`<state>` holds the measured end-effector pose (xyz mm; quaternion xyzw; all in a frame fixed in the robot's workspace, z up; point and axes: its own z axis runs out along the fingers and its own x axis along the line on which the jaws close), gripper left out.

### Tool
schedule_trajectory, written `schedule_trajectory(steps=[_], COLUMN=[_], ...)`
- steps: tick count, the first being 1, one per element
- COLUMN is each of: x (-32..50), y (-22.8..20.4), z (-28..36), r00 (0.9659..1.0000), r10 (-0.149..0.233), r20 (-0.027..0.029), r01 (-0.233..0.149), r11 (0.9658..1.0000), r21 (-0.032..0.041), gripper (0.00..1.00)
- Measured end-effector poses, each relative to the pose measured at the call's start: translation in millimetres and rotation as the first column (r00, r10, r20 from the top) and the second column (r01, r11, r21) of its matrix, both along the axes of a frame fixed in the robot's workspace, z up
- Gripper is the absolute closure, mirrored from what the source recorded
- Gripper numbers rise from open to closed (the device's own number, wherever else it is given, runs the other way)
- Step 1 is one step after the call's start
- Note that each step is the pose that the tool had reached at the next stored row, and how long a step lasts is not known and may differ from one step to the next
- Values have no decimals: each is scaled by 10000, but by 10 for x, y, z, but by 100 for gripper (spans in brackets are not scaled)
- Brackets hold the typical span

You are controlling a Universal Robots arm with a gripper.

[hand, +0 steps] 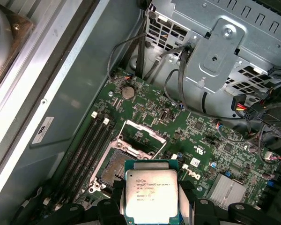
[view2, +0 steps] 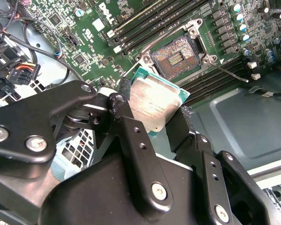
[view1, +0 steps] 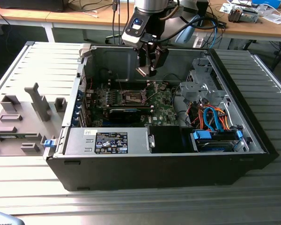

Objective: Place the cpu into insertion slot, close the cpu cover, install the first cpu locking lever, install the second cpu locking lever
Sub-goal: 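Place the cpu into insertion slot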

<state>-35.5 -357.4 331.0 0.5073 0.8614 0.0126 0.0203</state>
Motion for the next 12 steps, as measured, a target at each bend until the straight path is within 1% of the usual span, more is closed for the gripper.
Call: schedule_trajectory(steps=[12], x=[0], y=[0], z=[0], r00=[10000], r10=[-71], r20=[-1], r01=[71], r11=[10000], r21=[-1], gripper=[46])
